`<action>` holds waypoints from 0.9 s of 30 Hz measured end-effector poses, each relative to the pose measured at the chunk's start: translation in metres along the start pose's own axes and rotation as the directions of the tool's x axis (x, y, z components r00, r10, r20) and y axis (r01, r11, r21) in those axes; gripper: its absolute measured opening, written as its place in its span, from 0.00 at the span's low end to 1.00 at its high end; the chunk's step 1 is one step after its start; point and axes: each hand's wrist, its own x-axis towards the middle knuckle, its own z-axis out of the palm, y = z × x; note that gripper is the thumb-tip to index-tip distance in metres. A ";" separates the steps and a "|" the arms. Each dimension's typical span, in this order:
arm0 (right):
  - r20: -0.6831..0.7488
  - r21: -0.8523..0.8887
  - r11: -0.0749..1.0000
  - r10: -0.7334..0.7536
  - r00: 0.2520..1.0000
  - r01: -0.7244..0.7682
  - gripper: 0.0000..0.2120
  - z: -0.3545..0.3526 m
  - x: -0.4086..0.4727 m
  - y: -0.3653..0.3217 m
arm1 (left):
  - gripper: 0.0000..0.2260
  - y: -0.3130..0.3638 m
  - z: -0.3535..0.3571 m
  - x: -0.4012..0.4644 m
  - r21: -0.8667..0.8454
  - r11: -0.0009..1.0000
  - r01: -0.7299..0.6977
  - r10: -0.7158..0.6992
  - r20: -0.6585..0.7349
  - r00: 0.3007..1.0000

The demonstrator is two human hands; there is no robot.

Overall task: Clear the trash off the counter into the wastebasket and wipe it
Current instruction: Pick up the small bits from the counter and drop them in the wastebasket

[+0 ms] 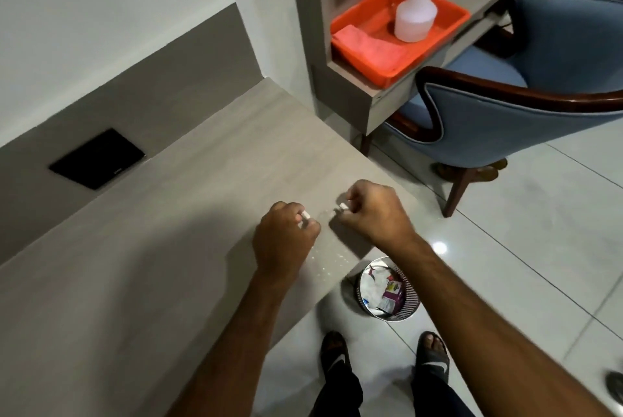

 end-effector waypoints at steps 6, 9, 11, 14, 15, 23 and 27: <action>-0.277 0.368 0.901 0.344 0.897 -0.231 0.10 -0.013 -0.072 0.133 | 0.06 0.081 0.074 -0.085 -0.104 0.910 -0.402 0.395 -0.081 0.915; -0.196 0.356 0.856 0.462 0.865 -0.376 0.09 0.024 -0.084 0.220 | 0.05 0.086 0.160 -0.119 -0.066 0.917 -0.393 0.398 0.092 0.913; -0.126 0.309 0.832 0.515 0.848 -0.460 0.07 0.056 -0.085 0.270 | 0.07 0.066 0.215 -0.128 -0.003 0.945 -0.327 0.317 0.253 0.914; -0.041 0.224 0.798 0.581 0.813 -0.559 0.05 0.104 -0.078 0.338 | 0.06 0.023 0.299 -0.135 0.111 0.974 -0.196 0.128 0.440 0.889; -0.027 0.193 0.796 0.589 0.808 -0.574 0.05 0.117 -0.074 0.353 | 0.07 0.010 0.320 -0.134 0.135 0.978 -0.157 0.072 0.490 0.869; 0.056 0.039 0.793 0.606 0.794 -0.608 0.03 0.212 -0.055 0.439 | 0.20 -0.040 0.460 -0.135 0.235 0.954 -0.189 -0.019 0.673 0.739; 0.035 0.055 0.815 0.576 0.817 -0.577 0.08 0.209 -0.066 0.443 | 0.17 -0.022 0.453 -0.134 0.194 0.942 -0.275 0.082 0.659 0.748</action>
